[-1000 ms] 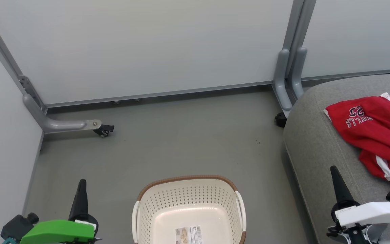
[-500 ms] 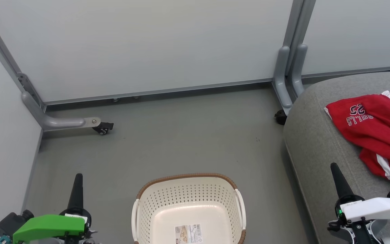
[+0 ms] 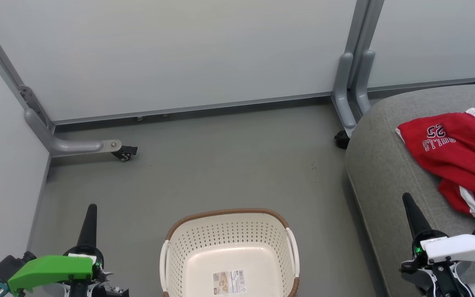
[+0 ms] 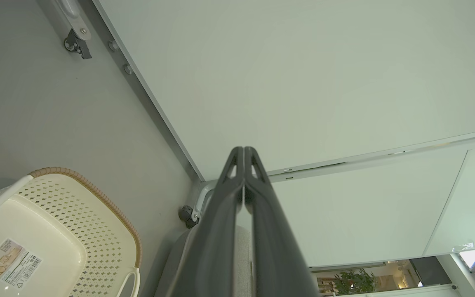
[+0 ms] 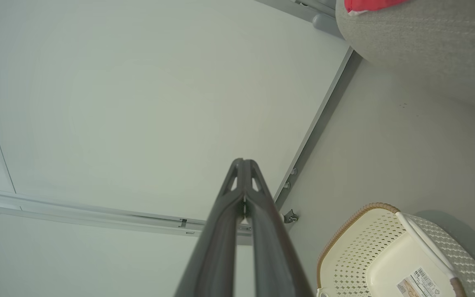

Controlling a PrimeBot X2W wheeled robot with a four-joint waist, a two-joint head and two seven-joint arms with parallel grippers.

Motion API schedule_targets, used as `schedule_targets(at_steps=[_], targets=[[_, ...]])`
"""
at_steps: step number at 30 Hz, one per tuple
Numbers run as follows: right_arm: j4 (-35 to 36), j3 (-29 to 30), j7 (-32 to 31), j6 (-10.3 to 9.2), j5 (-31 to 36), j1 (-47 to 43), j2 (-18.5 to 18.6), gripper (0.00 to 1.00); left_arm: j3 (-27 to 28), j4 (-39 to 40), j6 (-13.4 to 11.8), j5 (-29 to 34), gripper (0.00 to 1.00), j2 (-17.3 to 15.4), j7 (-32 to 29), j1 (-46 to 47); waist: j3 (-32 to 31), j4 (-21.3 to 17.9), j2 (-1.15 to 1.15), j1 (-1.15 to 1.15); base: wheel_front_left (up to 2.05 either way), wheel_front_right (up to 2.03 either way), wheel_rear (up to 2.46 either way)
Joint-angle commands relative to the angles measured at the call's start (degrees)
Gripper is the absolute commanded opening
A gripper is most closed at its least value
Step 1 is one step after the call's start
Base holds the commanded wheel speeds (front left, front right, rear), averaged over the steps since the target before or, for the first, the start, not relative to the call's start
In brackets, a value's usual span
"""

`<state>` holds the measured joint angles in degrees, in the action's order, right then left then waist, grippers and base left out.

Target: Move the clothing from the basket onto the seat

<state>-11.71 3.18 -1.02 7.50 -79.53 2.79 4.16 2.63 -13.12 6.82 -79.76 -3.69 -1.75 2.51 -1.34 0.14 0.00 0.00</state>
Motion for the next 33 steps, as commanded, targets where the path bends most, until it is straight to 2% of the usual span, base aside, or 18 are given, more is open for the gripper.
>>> schedule_targets(at_steps=[1, 33], targets=[[-0.1, 0.3, -0.5, 0.00, -1.4, 1.0, 0.3, 0.00, 0.4, 0.1, 0.3, -1.4, 0.00, -0.3, -0.3, 1.5, 0.1, 0.0, 0.00, 0.00, 0.00, 0.00, 0.00], [-2.3, 1.7, -4.2, -0.02, -14.4, 3.6, 0.1, 0.00, 2.9, -0.9, 0.8, -13.6, 0.00, -0.1, -4.1, 4.1, 1.5, -0.1, 0.00, 0.00, 0.00, 0.00, 0.00]])
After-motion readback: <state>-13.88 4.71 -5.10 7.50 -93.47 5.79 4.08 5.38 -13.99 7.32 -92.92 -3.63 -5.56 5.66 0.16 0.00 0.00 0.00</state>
